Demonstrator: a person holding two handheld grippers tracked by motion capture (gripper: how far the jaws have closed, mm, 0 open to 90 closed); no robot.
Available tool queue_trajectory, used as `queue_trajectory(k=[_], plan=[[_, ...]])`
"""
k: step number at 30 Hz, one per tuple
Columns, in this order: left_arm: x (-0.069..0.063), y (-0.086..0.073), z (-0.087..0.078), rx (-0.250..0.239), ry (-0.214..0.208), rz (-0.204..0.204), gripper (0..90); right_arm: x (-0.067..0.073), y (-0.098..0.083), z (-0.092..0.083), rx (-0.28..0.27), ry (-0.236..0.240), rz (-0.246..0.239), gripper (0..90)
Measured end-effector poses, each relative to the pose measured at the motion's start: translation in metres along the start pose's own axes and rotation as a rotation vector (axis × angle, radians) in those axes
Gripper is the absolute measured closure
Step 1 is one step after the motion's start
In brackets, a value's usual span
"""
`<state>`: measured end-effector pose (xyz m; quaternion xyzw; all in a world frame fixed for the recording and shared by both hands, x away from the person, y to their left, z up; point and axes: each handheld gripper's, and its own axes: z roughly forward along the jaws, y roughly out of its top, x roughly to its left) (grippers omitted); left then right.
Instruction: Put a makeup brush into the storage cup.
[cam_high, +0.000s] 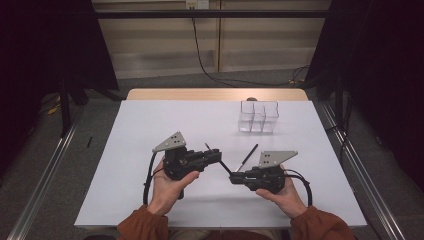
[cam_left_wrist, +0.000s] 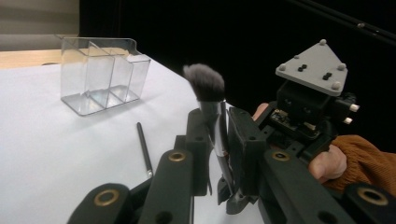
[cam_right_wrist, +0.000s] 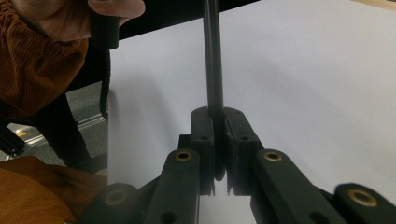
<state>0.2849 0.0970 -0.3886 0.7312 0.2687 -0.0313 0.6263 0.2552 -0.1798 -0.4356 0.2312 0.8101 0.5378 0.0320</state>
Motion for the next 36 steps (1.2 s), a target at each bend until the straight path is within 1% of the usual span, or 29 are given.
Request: queue_trajectory(k=[2, 7, 9, 10, 12, 15, 17, 18, 21, 23, 25, 28, 30, 33, 35, 36], plan=[[-0.001, 0.000, 0.000, -0.003, -0.002, 0.002, 80.8, 0.000, 0.000, 0.000, 0.001, 0.000, 0.000, 82.8], [0.000, 0.001, -0.001, -0.014, -0.023, -0.013, 82.7, -0.001, 0.000, -0.002, -0.007, -0.006, 0.006, 81.7], [-0.002, 0.002, -0.001, -0.019, -0.013, -0.006, 83.1, -0.002, 0.000, -0.003, -0.011, -0.010, 0.006, 80.9], [-0.002, 0.002, -0.001, -0.023, -0.006, -0.001, 83.2, -0.002, 0.001, -0.004, -0.010, -0.010, 0.014, 79.7], [-0.003, 0.001, -0.003, -0.020, 0.014, 0.009, 83.5, -0.003, 0.001, -0.005, -0.011, -0.012, 0.012, 77.9], [-0.002, 0.001, -0.006, -0.025, 0.013, 0.004, 83.5, -0.004, 0.002, -0.008, -0.022, -0.010, 0.011, 77.4], [-0.003, 0.002, -0.007, -0.019, 0.020, 0.015, 83.6, -0.004, 0.002, -0.009, -0.026, -0.012, 0.010, 76.3], [-0.004, 0.003, -0.007, -0.026, 0.018, 0.019, 83.6, -0.004, 0.002, -0.009, -0.026, -0.012, 0.009, 75.7], [-0.005, 0.004, -0.008, -0.022, 0.024, 0.027, 83.5, -0.003, 0.003, -0.009, -0.030, -0.008, 0.010, 74.1], [-0.004, 0.004, -0.009, -0.010, 0.034, 0.032, 83.5, -0.004, 0.003, -0.009, -0.035, -0.004, 0.017, 72.7], [-0.003, 0.004, -0.010, -0.004, 0.034, 0.026, 83.5, -0.005, 0.003, -0.010, -0.043, -0.003, 0.027, 71.9], [0.000, 0.006, -0.013, 0.007, 0.048, 0.027, 83.6, -0.005, 0.003, -0.012, -0.049, -0.004, 0.034, 68.0], [0.000, 0.007, -0.014, 0.005, 0.050, 0.020, 83.6, -0.006, 0.003, -0.013, -0.054, -0.008, 0.039, 62.1], [0.001, 0.009, -0.016, 0.016, 0.055, 0.031, 83.6, -0.006, 0.003, -0.014, -0.056, -0.011, 0.044, 55.2], [0.001, 0.010, -0.018, 0.025, 0.055, 0.028, 83.6, -0.006, 0.003, -0.015, -0.062, -0.016, 0.047, 47.7], [0.002, 0.010, -0.018, 0.027, 0.058, 0.027, 83.6, -0.006, 0.004, -0.015, -0.065, -0.019, 0.047, 45.5]])
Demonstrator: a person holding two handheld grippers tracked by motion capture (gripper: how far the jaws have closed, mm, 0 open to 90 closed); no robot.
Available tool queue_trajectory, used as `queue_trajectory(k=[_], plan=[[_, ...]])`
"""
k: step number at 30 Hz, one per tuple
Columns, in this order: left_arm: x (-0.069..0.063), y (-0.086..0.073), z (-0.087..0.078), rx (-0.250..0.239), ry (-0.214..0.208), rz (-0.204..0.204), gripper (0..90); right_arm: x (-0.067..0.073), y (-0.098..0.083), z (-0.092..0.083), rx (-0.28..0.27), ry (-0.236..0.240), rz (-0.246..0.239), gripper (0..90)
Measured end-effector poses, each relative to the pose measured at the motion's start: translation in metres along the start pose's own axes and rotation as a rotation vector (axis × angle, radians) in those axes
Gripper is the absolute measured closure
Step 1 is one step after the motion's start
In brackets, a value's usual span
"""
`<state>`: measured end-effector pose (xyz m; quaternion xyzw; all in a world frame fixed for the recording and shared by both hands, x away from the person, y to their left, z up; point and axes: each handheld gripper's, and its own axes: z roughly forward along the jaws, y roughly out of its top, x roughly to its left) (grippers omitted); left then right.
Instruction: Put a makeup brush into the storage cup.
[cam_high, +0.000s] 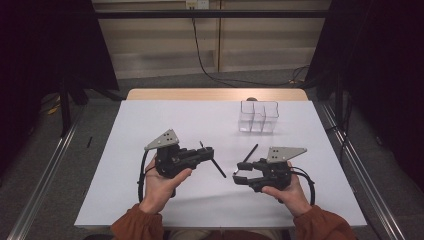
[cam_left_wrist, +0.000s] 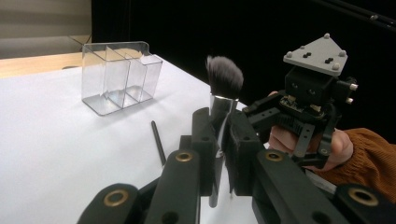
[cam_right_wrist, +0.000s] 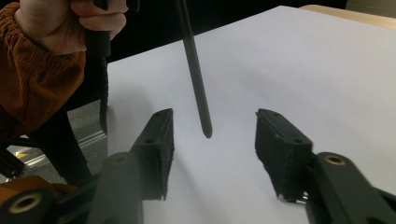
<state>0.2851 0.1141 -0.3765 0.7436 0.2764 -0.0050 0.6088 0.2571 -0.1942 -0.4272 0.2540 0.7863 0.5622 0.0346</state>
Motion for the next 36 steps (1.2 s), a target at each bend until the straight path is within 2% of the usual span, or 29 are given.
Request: queue_trajectory(k=[5, 11, 17, 22, 24, 29, 36], plan=[[0.001, 0.000, -0.003, 0.016, 0.006, 0.008, 83.6, 0.001, 0.001, -0.002, -0.007, -0.001, 0.015, 30.5], [0.003, 0.005, -0.010, 0.023, 0.019, 0.008, 83.6, -0.001, 0.004, -0.004, -0.019, 0.007, 0.023, 20.3], [0.002, 0.014, -0.013, 0.049, 0.027, 0.030, 83.6, 0.000, 0.004, -0.005, -0.021, 0.020, 0.020, 8.1], [0.001, 0.020, -0.011, 0.087, 0.014, 0.050, 83.5, 0.001, 0.004, -0.005, -0.011, 0.021, 0.014, 6.1], [0.001, 0.020, -0.008, 0.120, 0.015, 0.051, 83.5, 0.003, 0.004, -0.004, -0.008, 0.016, 0.008, 4.2], [0.000, 0.017, -0.003, 0.156, 0.006, 0.054, 83.6, 0.006, 0.005, -0.002, 0.000, 0.008, 0.001, 2.5], [-0.005, 0.025, 0.002, 0.198, 0.011, 0.090, 83.6, 0.009, 0.007, 0.000, 0.017, 0.008, -0.008, 3.2]])
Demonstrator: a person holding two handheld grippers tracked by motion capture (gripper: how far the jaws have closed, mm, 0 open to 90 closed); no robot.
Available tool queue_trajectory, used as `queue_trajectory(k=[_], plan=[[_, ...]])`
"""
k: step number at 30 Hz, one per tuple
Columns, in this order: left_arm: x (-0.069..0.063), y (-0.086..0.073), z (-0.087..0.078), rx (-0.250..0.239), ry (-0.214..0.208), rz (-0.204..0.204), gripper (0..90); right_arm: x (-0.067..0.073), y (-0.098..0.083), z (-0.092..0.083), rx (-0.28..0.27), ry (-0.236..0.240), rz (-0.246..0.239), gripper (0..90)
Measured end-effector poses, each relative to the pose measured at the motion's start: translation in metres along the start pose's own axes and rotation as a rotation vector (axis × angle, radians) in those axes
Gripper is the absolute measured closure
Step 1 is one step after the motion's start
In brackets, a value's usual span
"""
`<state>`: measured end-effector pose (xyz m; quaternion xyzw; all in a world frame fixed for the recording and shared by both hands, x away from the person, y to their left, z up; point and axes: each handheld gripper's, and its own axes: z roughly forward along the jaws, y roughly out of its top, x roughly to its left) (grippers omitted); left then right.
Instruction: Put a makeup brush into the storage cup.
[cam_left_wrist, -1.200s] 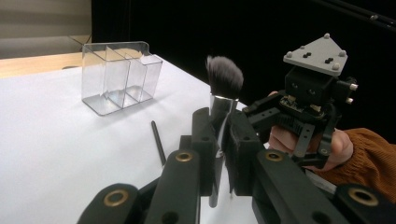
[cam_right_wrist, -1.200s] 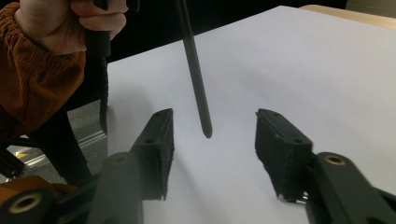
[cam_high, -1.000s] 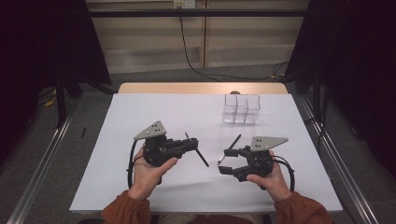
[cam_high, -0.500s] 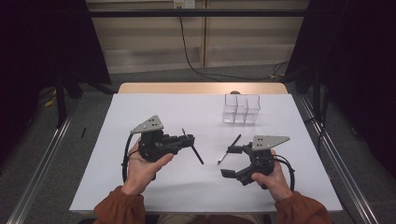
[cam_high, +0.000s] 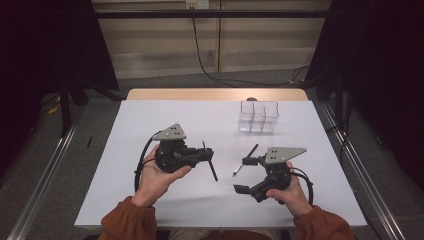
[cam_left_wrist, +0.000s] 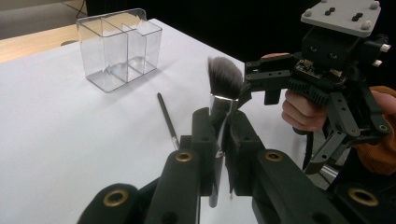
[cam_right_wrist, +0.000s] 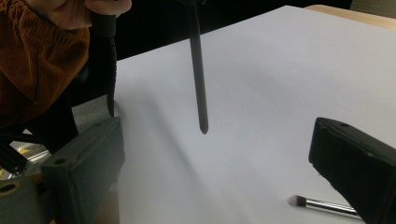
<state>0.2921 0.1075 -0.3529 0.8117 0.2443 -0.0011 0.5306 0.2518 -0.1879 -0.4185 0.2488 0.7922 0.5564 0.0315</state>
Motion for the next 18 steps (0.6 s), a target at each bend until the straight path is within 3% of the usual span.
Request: queue_trajectory(k=[7, 9, 18], plan=[[-0.003, 0.002, 0.004, 0.038, -0.004, 0.025, 83.5, 0.002, 0.003, 0.004, 0.004, 0.003, -0.007, 3.8], [-0.003, 0.002, 0.005, 0.054, -0.023, 0.025, 83.5, 0.003, 0.004, 0.005, 0.009, -0.001, -0.008, 6.3], [-0.011, 0.001, 0.012, 0.070, -0.042, 0.044, 83.5, 0.008, 0.009, 0.013, 0.015, 0.018, -0.026, 5.6]])
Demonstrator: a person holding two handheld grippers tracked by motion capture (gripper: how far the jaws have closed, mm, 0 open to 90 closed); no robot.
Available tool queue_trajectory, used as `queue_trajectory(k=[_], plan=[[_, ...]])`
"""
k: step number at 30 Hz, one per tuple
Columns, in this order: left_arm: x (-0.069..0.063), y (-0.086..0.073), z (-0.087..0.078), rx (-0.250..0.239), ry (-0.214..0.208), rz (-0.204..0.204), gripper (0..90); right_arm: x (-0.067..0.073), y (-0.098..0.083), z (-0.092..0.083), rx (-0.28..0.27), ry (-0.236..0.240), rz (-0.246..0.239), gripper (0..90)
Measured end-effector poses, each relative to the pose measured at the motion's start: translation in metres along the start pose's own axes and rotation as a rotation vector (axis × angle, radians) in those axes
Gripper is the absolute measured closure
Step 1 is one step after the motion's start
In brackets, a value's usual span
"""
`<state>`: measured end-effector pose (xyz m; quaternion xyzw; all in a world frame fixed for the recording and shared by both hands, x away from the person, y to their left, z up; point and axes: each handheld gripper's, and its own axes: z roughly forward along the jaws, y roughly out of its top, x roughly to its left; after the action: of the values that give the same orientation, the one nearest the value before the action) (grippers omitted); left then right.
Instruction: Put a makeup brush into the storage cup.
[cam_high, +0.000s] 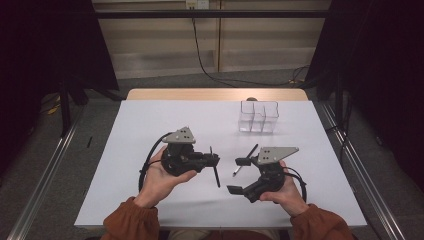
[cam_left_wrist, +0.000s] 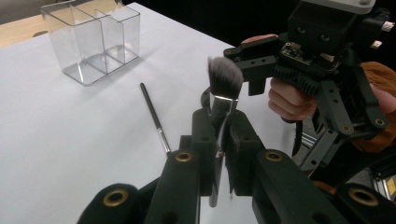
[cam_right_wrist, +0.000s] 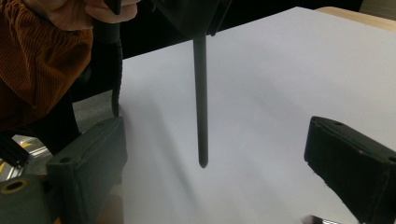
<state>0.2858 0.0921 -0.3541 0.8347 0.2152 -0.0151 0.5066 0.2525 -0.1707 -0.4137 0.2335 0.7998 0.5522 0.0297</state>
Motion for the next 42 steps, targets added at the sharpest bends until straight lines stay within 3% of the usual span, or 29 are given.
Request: queue_trajectory(k=[10, 29, 42], plan=[[-0.004, 0.002, 0.008, 0.018, -0.003, 0.009, 83.5, 0.002, 0.005, 0.010, 0.019, 0.014, -0.008, 10.2], [-0.006, -0.005, 0.018, 0.015, -0.007, -0.002, 83.5, 0.000, 0.006, 0.018, 0.008, 0.037, -0.011, 62.4], [-0.007, -0.007, 0.022, 0.017, 0.004, 0.010, 83.5, -0.002, 0.005, 0.018, 0.003, 0.035, 0.001, 78.5]])
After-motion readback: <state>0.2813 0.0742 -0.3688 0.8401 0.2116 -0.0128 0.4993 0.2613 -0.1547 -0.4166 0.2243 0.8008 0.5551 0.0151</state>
